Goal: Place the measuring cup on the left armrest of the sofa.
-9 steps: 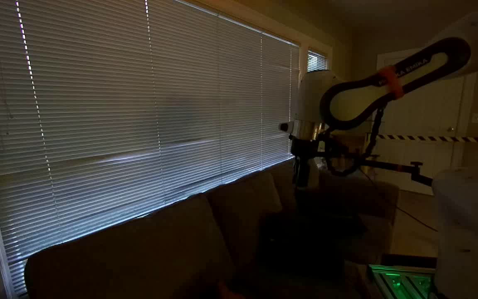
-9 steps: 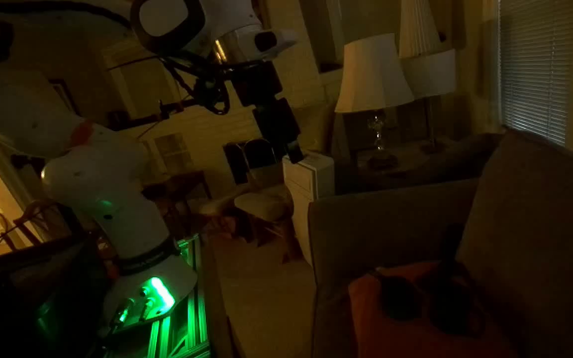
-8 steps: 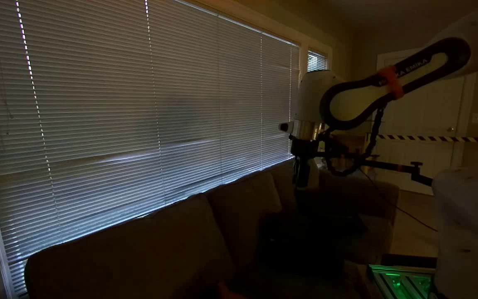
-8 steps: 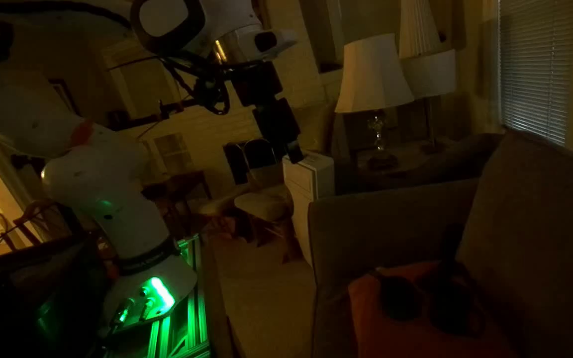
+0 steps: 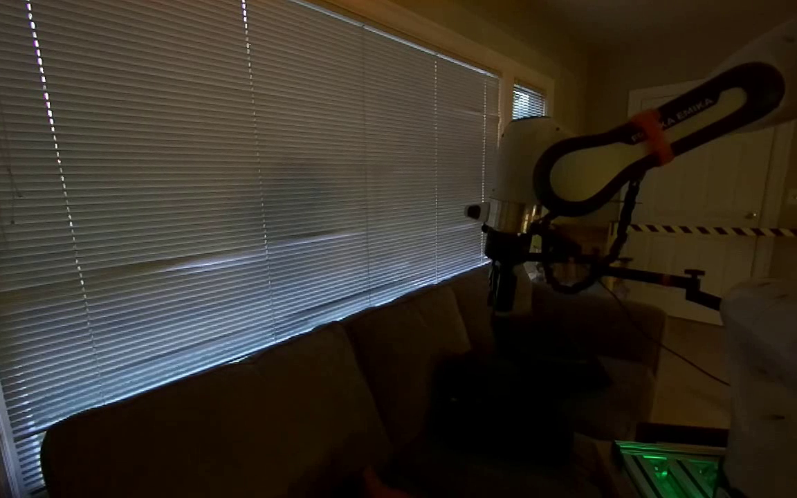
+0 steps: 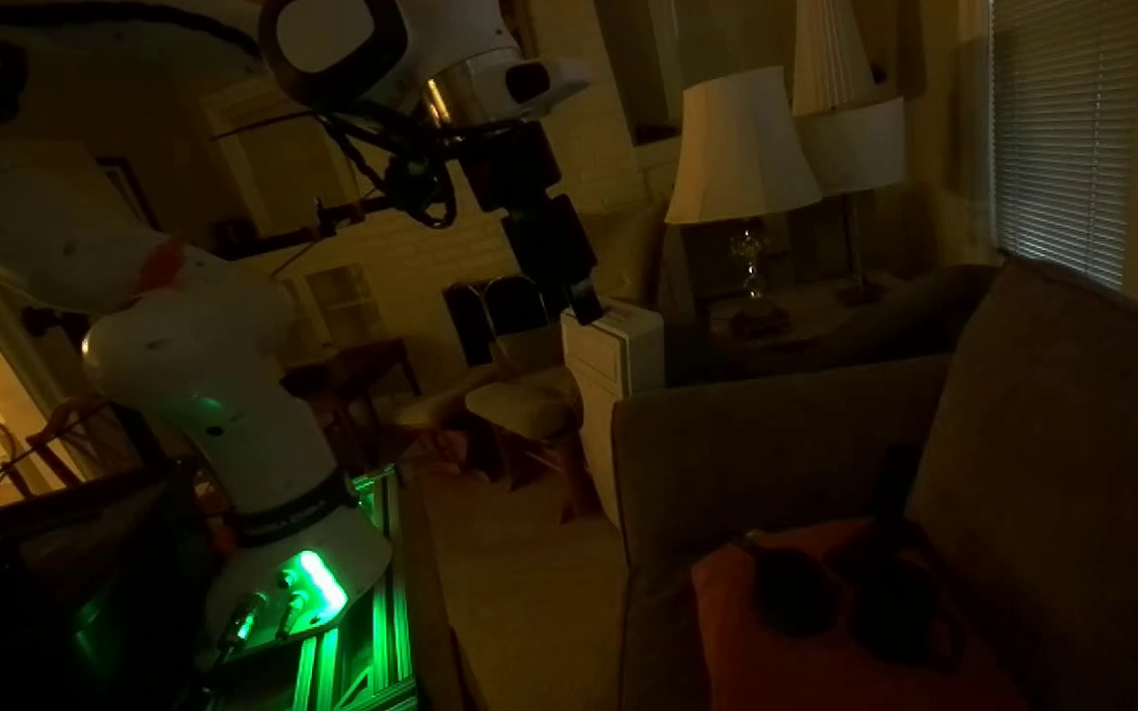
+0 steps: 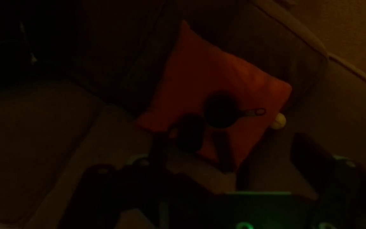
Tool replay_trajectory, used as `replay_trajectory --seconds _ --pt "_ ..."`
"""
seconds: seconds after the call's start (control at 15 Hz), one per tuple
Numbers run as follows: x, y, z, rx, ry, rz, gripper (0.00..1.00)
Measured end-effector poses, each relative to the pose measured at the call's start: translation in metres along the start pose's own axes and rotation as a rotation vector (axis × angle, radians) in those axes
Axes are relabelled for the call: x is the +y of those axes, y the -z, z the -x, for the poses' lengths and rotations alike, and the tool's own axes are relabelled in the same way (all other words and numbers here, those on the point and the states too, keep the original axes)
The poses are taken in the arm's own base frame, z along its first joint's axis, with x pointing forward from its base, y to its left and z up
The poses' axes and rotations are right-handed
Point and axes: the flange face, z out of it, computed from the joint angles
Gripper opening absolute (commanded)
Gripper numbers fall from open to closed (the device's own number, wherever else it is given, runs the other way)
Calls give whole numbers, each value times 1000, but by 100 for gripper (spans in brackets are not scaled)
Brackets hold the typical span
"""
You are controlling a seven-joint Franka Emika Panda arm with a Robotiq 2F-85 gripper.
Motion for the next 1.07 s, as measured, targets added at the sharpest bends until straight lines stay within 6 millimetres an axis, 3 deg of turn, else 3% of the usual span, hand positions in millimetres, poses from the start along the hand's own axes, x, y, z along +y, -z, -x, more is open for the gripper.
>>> replay_trajectory --seconds 0.53,0.73,1.07 --pt "-3 -6 0 -12 -6 -8 100" --pt "-13 -24 -5 -26 -18 -5 100" --pt "-49 -67 -27 -42 -31 23 100"
